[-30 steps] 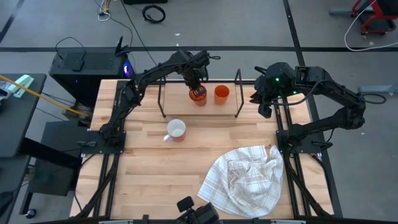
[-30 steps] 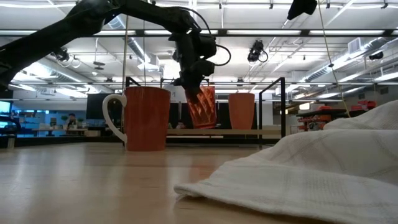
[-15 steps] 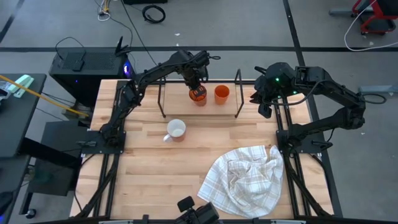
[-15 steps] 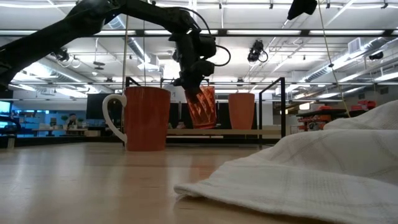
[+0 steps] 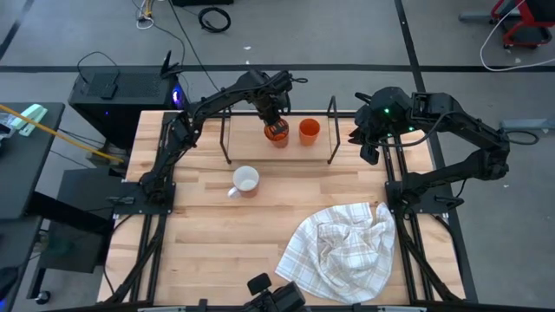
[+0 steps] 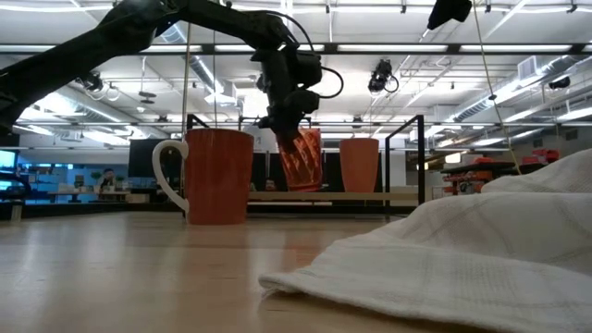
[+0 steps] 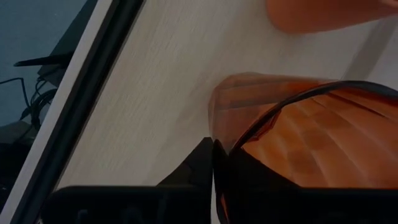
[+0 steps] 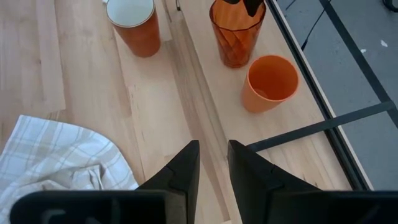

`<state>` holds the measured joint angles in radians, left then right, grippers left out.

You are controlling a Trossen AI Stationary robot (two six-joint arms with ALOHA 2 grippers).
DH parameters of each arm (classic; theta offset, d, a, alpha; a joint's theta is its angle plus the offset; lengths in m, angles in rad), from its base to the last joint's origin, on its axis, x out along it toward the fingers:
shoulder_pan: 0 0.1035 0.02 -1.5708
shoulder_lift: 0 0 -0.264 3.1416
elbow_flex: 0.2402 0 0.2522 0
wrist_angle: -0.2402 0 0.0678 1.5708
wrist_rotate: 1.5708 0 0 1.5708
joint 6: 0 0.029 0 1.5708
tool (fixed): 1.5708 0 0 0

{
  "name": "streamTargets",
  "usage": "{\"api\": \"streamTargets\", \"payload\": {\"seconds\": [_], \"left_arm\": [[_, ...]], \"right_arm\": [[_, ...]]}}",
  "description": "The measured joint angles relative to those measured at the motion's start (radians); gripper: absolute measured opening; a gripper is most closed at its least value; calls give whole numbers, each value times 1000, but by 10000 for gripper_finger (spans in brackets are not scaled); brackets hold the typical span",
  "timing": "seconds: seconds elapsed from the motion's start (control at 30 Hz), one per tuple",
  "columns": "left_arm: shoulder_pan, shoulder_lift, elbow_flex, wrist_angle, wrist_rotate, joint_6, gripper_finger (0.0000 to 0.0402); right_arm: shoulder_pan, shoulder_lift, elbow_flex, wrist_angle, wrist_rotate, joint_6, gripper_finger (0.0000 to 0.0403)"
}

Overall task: Stack small to large cups/mugs on shelf
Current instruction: Put the orange cup on the shelf, then put the orange mug on the shelf

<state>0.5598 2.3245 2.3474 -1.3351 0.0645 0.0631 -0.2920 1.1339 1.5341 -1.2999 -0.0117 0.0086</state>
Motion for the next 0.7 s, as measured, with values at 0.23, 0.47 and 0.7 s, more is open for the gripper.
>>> {"api": "streamTargets", "payload": {"seconds": [0.23,0.47,0.7], "left_arm": [[0,0,0,0,0,0,63],[0,0,0,1,0,-2,77],[0,-6,9,34,1,-25,77]], "right_arm": [[0,0,0,0,0,0,91],[0,0,0,0,0,3,91],[0,0,0,0,0,19,91]]}}
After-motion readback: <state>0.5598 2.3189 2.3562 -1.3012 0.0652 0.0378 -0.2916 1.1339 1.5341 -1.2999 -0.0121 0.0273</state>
